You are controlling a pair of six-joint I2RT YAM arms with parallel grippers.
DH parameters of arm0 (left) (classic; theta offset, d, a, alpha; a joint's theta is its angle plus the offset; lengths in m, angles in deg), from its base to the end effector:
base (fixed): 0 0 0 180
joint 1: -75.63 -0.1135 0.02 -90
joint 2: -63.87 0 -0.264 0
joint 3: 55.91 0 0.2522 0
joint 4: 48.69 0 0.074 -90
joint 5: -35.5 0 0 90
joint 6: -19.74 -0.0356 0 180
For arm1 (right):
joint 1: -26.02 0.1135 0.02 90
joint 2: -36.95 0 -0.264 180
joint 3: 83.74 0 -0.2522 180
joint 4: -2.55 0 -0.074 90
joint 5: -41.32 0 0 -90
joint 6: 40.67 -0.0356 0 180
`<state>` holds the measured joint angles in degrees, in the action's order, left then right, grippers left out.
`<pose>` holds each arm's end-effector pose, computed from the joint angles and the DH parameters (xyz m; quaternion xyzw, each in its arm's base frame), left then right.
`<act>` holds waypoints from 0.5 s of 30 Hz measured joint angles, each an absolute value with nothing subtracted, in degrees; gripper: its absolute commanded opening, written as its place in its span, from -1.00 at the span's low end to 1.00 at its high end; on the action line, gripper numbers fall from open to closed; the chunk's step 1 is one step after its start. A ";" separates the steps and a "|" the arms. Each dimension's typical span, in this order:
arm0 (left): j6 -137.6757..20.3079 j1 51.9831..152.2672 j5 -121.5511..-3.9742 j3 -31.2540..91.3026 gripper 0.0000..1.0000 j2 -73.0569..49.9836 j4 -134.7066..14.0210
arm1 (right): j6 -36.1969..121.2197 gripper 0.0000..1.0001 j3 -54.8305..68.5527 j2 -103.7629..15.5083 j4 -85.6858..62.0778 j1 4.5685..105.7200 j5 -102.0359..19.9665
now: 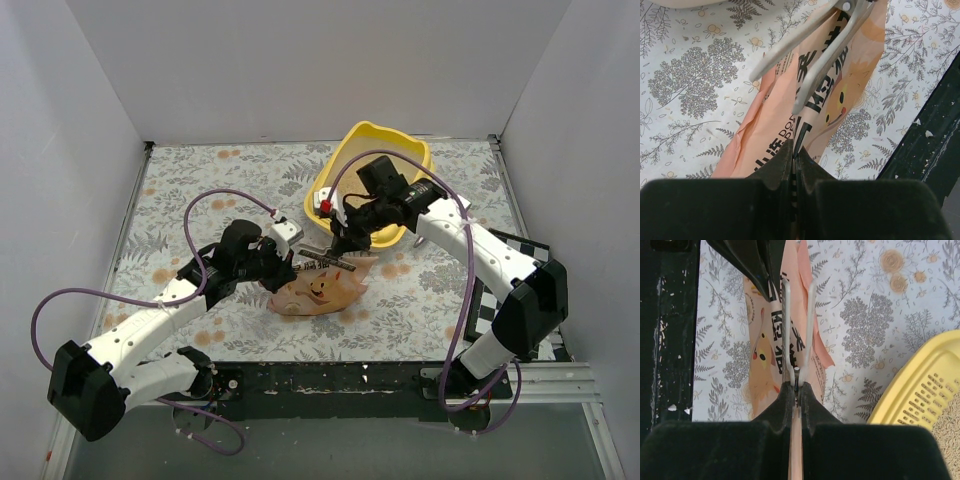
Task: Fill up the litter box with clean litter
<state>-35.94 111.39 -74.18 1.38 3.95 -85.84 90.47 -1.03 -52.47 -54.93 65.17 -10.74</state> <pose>0.1733 -0.1396 0.2616 0.0837 0.8912 -0.3668 0.2535 0.2447 0.2274 0.3343 -0.6580 0.6061 0.2994 0.3317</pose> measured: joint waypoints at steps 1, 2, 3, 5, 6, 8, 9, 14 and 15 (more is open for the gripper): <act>-35.94 111.46 -74.10 1.38 -1.00 3.97 -85.91 | 90.69 -0.97 -1.01 -52.67 -55.52 65.33 -11.18; -35.94 111.50 -73.99 1.38 -1.00 3.99 -85.95 | 91.00 -0.97 -1.01 -52.69 -56.29 65.55 -11.75; -35.92 111.50 -73.94 1.38 -1.00 3.99 -85.95 | 91.37 -0.97 -1.03 -52.69 -57.05 65.76 -12.51; -35.92 111.59 -73.81 1.38 -1.00 3.99 -85.98 | 91.76 -0.97 -1.01 -52.67 -58.34 66.38 -14.07; -35.94 111.70 -73.64 1.38 -1.00 3.99 -86.02 | 91.87 -0.97 -1.01 -52.67 -58.93 66.73 -14.92; -35.96 111.98 -73.11 1.41 -1.00 3.97 -86.19 | 92.05 -0.97 -1.01 -52.65 -59.81 67.69 -16.78; -35.96 112.12 -72.87 1.41 -1.00 3.97 -86.28 | 92.11 -0.97 -1.03 -52.65 -60.07 68.30 -17.91; -36.11 112.57 -71.69 1.67 -1.00 3.86 -86.94 | 92.09 -0.97 -1.03 -52.47 -61.10 71.67 -23.42; -36.20 112.60 -71.39 1.80 -1.00 3.82 -87.18 | 91.98 -0.97 -1.03 -52.45 -61.25 72.39 -24.56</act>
<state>-36.20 112.60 -71.39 1.80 3.82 -87.18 91.98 -1.03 -52.45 -61.25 72.39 -24.56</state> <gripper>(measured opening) 0.012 0.057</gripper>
